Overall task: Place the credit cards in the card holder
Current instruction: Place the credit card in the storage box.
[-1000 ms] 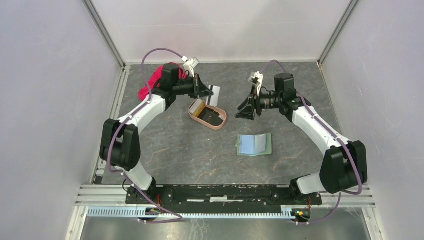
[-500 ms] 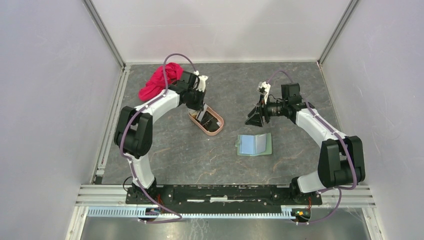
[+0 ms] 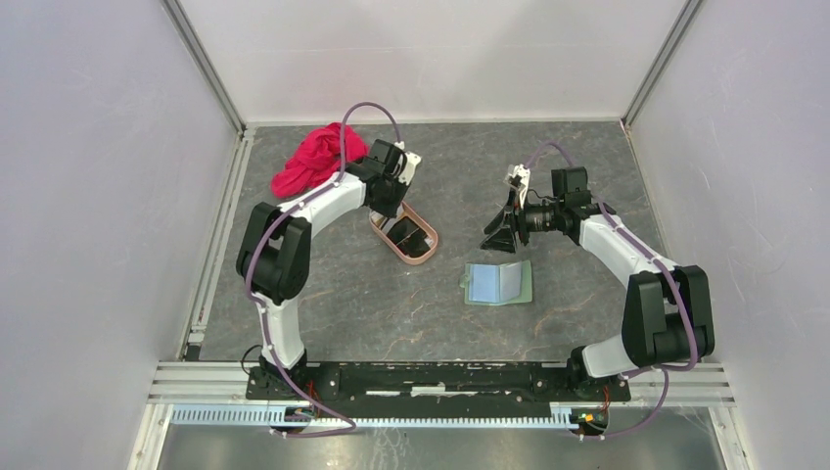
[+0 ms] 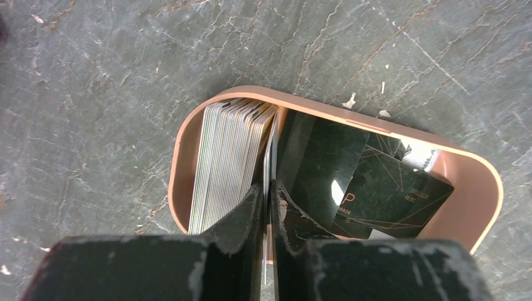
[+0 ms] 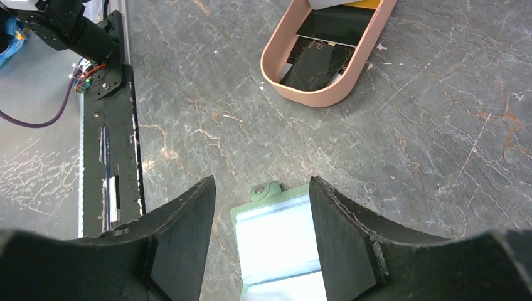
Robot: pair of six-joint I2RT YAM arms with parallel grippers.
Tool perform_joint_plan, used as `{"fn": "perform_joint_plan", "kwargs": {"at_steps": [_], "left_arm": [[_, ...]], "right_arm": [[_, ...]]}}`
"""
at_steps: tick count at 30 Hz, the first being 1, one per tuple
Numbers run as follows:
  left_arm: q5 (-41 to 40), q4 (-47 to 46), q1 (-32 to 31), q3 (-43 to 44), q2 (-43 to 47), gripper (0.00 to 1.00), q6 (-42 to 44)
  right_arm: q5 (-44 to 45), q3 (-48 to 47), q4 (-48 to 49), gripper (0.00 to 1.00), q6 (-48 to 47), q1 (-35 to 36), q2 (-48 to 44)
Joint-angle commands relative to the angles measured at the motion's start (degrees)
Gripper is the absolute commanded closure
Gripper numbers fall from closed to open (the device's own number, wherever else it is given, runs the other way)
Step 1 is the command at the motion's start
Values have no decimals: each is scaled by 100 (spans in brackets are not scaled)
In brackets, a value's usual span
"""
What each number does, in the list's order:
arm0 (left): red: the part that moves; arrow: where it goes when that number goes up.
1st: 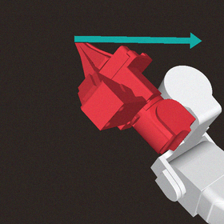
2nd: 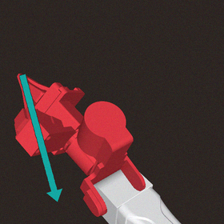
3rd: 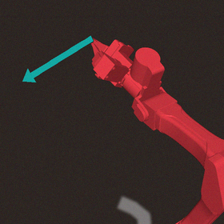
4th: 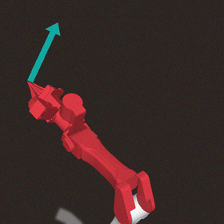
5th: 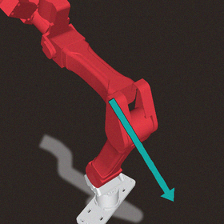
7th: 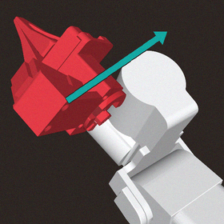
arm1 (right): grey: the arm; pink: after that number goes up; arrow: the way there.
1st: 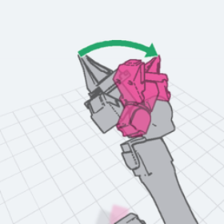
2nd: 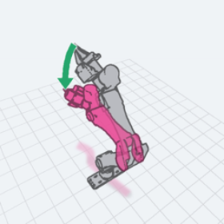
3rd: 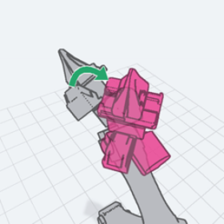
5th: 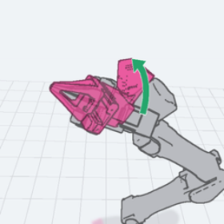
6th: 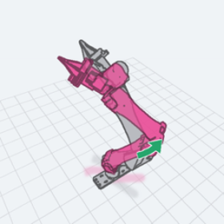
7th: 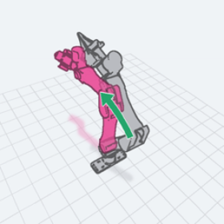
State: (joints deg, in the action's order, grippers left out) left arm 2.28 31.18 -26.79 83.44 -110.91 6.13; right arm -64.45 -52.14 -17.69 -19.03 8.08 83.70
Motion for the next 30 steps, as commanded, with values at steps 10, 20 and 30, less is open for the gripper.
{"fn": "perform_joint_plan", "kwargs": {"at_steps": [10,20,30], "left_arm": [[-990,-295,-249,45,325,71,500],[-1530,-707,-346,-300,605,60,579],[-1712,-804,-371,-393,583,58,592]], "right_arm": [[-428,2,81,36,-158,-52,50],[-533,-7,53,36,-180,-68,79],[-601,2,40,36,-197,-85,62]]}}
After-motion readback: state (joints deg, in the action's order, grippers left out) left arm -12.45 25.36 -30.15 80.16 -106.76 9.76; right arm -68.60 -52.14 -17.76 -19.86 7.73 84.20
